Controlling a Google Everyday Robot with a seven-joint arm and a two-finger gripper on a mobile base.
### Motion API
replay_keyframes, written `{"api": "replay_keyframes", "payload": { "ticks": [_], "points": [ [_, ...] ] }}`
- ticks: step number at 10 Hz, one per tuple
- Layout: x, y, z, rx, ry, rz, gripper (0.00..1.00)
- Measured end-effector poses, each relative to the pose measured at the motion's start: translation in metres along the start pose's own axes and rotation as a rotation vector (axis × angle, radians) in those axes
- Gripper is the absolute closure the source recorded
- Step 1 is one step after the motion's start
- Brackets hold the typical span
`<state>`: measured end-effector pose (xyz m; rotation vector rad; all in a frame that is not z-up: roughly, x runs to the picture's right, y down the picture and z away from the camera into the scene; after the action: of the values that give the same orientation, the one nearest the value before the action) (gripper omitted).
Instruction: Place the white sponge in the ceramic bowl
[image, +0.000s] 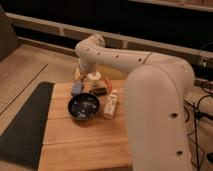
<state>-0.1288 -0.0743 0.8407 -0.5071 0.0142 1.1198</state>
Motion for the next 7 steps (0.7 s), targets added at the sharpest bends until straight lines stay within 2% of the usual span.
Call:
{"api": "replay_keyframes", "payload": {
  "ticks": [1,3,4,7],
  "points": [
    [-0.015,0.013,0.018,-0.045,0.015,-0.055,0.35],
    [-0.03,0.028,0.038,-0.099,0.028,-0.118,0.35],
    [-0.033,0.032,0.045,-0.115,0.033,-0.136,0.35],
    [-0.034,0.032,0.045,-0.117,0.033,-0.138,0.35]
  ]
}}
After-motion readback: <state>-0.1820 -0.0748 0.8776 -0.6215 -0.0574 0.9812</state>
